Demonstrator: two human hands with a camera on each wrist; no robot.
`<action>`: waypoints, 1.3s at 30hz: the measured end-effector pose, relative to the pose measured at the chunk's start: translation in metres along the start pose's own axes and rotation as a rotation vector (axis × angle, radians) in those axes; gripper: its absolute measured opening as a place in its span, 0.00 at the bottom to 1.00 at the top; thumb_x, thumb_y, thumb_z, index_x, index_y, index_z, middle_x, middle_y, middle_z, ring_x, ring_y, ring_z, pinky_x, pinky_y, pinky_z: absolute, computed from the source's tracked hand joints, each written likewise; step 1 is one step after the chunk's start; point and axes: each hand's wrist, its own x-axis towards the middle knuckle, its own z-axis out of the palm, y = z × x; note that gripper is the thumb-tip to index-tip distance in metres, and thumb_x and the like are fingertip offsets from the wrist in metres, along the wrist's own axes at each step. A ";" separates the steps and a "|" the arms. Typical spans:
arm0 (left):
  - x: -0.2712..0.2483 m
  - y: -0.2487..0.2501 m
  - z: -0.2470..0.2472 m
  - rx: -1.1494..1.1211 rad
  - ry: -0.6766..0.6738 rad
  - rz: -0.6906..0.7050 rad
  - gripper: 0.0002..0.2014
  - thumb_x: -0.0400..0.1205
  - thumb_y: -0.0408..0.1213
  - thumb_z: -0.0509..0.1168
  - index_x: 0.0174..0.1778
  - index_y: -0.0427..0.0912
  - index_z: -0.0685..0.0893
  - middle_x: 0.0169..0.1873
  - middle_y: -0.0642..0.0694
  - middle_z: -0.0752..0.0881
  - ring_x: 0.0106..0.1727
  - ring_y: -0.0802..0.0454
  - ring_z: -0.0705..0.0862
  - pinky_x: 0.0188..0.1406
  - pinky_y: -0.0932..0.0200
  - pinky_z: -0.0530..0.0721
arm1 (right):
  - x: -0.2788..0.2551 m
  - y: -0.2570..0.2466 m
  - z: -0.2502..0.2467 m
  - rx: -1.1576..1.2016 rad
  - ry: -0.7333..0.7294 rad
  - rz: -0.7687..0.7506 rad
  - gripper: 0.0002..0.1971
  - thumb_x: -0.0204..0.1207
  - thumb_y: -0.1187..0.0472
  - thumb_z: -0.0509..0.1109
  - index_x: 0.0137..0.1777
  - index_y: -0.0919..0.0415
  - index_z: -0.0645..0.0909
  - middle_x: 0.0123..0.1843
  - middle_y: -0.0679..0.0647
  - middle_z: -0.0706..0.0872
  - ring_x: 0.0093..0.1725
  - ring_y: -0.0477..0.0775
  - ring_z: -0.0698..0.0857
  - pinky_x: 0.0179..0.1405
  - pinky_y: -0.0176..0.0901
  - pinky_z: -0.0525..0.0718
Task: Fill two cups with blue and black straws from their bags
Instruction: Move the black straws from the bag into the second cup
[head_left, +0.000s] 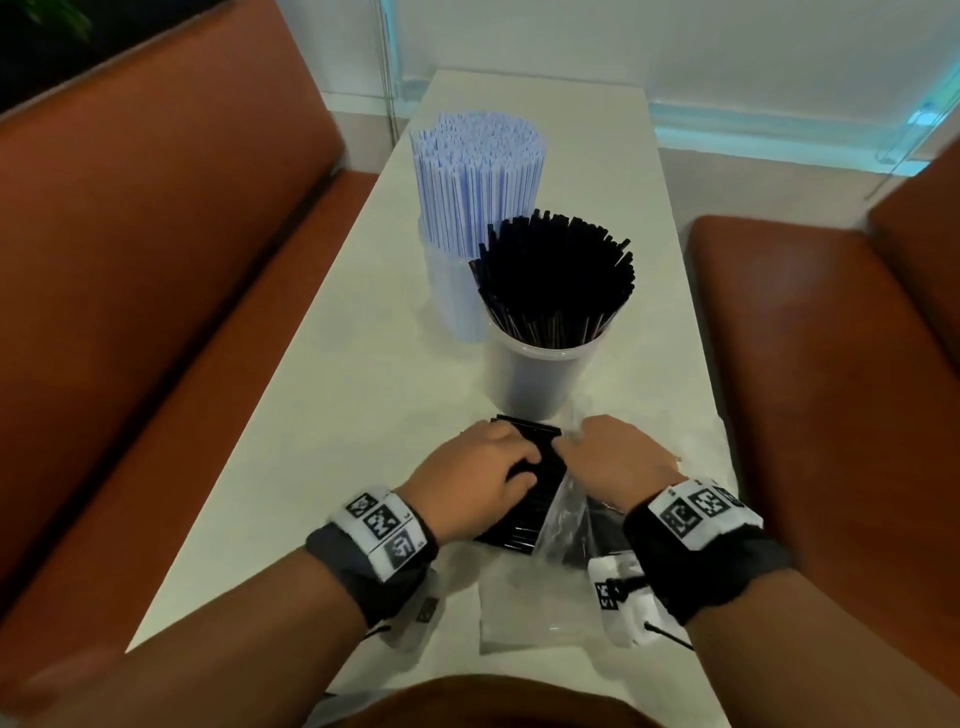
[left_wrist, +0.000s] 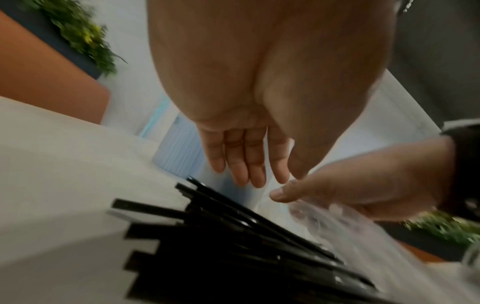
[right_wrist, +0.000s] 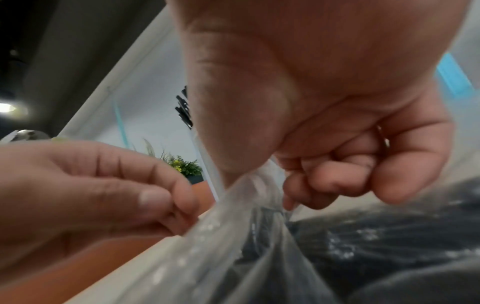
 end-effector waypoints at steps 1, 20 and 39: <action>0.007 0.002 0.004 0.041 -0.029 0.033 0.18 0.86 0.46 0.64 0.72 0.48 0.82 0.66 0.49 0.80 0.67 0.49 0.76 0.63 0.58 0.72 | 0.002 0.001 -0.001 0.040 -0.022 -0.014 0.16 0.80 0.46 0.59 0.44 0.57 0.80 0.46 0.55 0.85 0.46 0.58 0.84 0.51 0.53 0.84; 0.063 0.010 0.021 0.389 -0.182 0.166 0.16 0.88 0.42 0.60 0.68 0.40 0.80 0.61 0.43 0.83 0.60 0.44 0.83 0.57 0.52 0.79 | -0.002 0.010 -0.003 0.270 0.080 -0.171 0.17 0.82 0.49 0.55 0.32 0.50 0.75 0.33 0.48 0.82 0.35 0.50 0.81 0.34 0.48 0.72; -0.020 -0.061 -0.035 0.359 0.033 -0.178 0.14 0.82 0.31 0.58 0.63 0.48 0.73 0.41 0.50 0.78 0.36 0.49 0.75 0.33 0.53 0.67 | -0.023 0.006 -0.001 0.310 0.300 -0.056 0.26 0.83 0.33 0.58 0.68 0.53 0.71 0.42 0.50 0.88 0.45 0.52 0.86 0.47 0.52 0.80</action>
